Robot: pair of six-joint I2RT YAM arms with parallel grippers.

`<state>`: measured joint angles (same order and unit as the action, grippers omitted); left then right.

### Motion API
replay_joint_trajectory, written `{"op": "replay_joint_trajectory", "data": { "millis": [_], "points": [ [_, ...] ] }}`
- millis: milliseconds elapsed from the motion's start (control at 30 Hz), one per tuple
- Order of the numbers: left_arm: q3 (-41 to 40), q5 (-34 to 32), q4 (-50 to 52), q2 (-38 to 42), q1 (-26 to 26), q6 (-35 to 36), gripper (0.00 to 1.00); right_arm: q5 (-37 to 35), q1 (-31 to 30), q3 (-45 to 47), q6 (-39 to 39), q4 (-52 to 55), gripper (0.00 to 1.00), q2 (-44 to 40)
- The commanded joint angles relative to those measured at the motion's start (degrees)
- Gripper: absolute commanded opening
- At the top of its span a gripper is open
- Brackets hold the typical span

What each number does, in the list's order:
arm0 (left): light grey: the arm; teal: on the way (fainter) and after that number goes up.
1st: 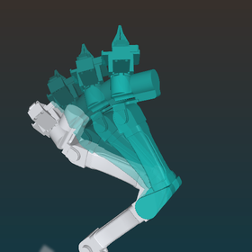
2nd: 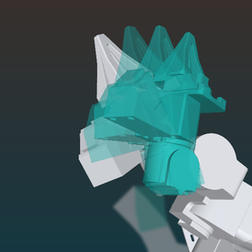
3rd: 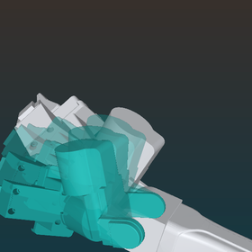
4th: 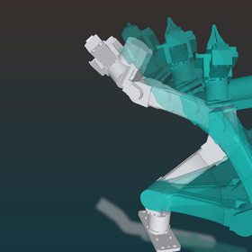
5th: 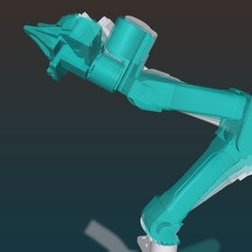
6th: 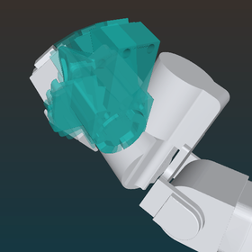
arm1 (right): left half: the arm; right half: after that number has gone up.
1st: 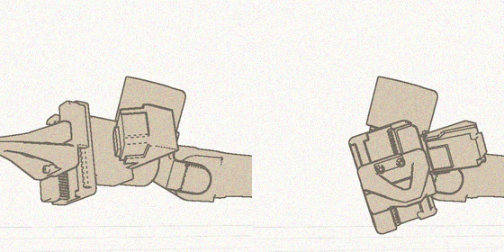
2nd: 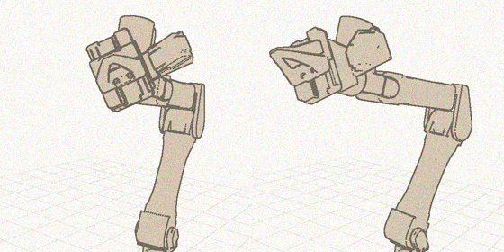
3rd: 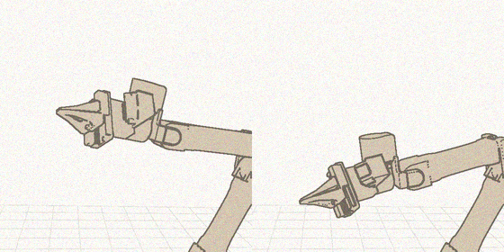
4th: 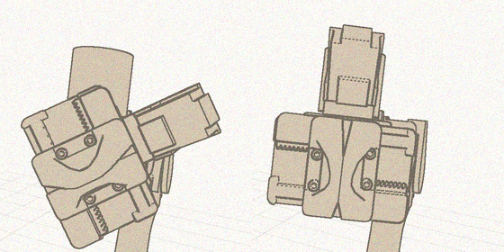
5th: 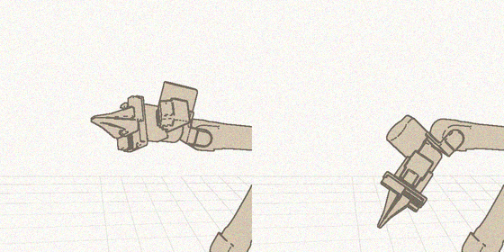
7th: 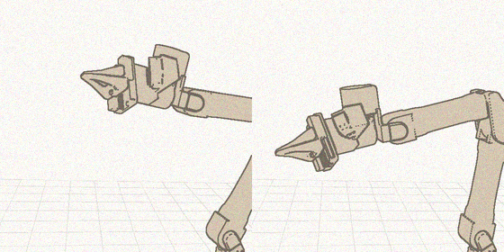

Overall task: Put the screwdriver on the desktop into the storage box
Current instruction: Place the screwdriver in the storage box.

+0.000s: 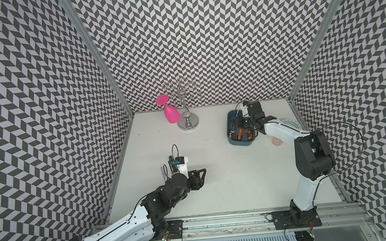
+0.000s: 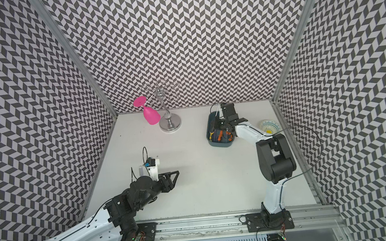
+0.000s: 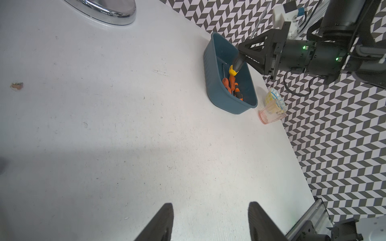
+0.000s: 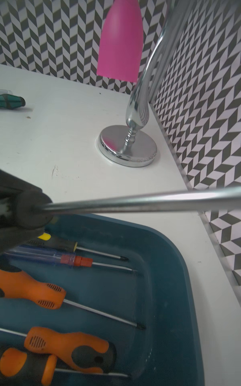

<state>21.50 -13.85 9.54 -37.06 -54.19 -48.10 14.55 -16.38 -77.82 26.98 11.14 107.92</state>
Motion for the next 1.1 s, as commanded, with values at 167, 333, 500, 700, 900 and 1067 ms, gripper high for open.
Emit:
{"op": "replay_joint_trajectory", "data": {
  "millis": [167,333,500,700,900,1067],
  "points": [
    [-0.1,0.7,1.8,-0.3,1.5,0.2,0.60,-4.6,1.2,-1.0,-1.3,-0.4,0.13,4.3],
    [0.0,1.3,1.6,-0.9,2.3,0.4,0.60,-5.6,1.5,-0.9,-1.5,-0.4,0.13,5.5],
    [-0.1,2.5,1.0,-2.1,3.4,0.4,0.60,-6.2,1.9,-1.0,-1.7,-0.2,0.14,7.0],
    [-0.2,3.2,0.5,-3.0,4.0,0.4,0.60,-6.6,2.0,-0.7,-1.7,-0.6,0.16,8.3],
    [-0.6,4.0,0.1,-3.2,4.9,0.1,0.60,-6.8,2.0,-0.6,-1.5,-0.6,0.21,9.6],
    [-0.9,4.5,-0.1,-3.2,5.3,0.1,0.60,-6.8,2.0,-0.3,-1.3,-0.9,0.27,9.8]
  ]
}}
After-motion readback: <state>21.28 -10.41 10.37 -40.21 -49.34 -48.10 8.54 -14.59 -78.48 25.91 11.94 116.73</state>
